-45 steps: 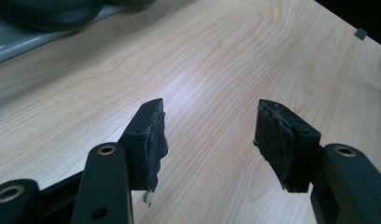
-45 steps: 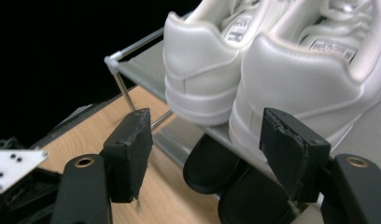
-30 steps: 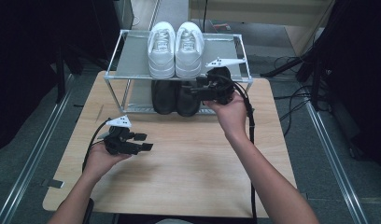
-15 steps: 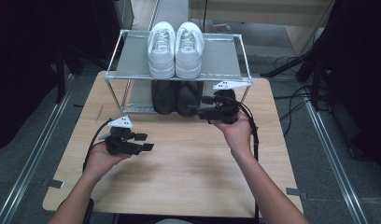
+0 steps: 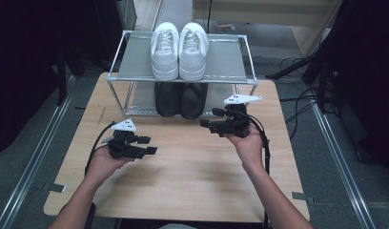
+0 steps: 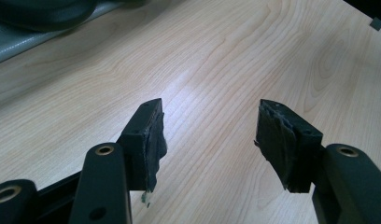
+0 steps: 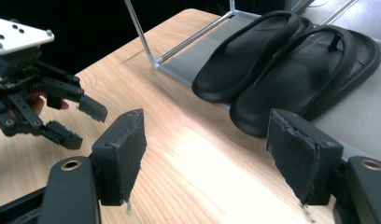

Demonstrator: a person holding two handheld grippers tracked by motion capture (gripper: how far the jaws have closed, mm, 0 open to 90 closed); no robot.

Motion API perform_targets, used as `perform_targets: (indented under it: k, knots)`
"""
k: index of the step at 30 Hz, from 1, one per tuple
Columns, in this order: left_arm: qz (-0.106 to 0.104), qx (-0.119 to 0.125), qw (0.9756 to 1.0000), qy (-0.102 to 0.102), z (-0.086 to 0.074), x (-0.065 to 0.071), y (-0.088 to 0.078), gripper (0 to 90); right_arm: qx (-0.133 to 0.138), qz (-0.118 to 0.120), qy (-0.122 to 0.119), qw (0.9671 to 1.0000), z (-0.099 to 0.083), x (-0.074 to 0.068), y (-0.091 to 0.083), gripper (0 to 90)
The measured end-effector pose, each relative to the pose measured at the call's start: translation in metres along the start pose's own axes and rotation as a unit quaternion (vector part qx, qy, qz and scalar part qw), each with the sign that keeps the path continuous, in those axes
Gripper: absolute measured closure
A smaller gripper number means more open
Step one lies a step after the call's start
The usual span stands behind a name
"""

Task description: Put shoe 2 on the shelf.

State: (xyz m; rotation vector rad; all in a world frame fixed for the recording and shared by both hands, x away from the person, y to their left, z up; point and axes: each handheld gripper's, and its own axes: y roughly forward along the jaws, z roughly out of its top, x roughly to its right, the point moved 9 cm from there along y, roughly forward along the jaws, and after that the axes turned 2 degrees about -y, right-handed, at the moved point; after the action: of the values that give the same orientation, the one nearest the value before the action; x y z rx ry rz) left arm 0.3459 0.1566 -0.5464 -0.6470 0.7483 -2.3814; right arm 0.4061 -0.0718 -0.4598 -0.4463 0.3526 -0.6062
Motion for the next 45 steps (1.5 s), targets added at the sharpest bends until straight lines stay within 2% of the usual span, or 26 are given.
perform_targets:
  k: [8, 21, 28, 32, 36, 38, 40, 45]
  knots:
    - [0.009, -0.002, 0.9999, -0.005, -0.001, 0.000, 0.002, 42.3, -0.002, 0.008, 0.008, 0.9999, -0.021, 0.000, -0.008, 27.9]
    - [0.005, -0.001, 1.0000, -0.004, -0.001, 0.002, 0.004, 40.8, -0.001, -0.005, 0.018, 0.9998, -0.059, 0.010, -0.026, 26.5]
    - [0.001, -0.002, 1.0000, -0.001, -0.002, 0.005, 0.005, 39.4, -0.011, -0.014, -0.005, 0.9998, -0.084, 0.017, -0.034, 24.9]
    - [0.000, 0.000, 1.0000, -0.005, -0.002, 0.005, 0.005, 38.5, -0.020, -0.010, -0.010, 0.9997, -0.100, 0.020, -0.035, 24.5]
    - [0.002, -0.004, 1.0000, -0.007, -0.003, 0.004, 0.006, 35.0, -0.021, -0.009, -0.004, 0.9997, -0.103, 0.025, -0.036, 24.0]
    - [0.016, -0.005, 0.9998, -0.005, -0.003, 0.003, 0.006, 34.8, -0.017, -0.012, -0.006, 0.9998, -0.103, 0.027, -0.036, 23.7]
    - [0.016, -0.004, 0.9999, 0.002, -0.004, 0.004, 0.006, 34.7, -0.016, -0.013, -0.008, 0.9998, -0.102, 0.028, -0.037, 23.6]
    - [0.016, -0.007, 0.9998, 0.000, -0.005, 0.003, 0.007, 33.2, -0.017, -0.011, -0.021, 0.9996, -0.103, 0.030, -0.037, 23.7]
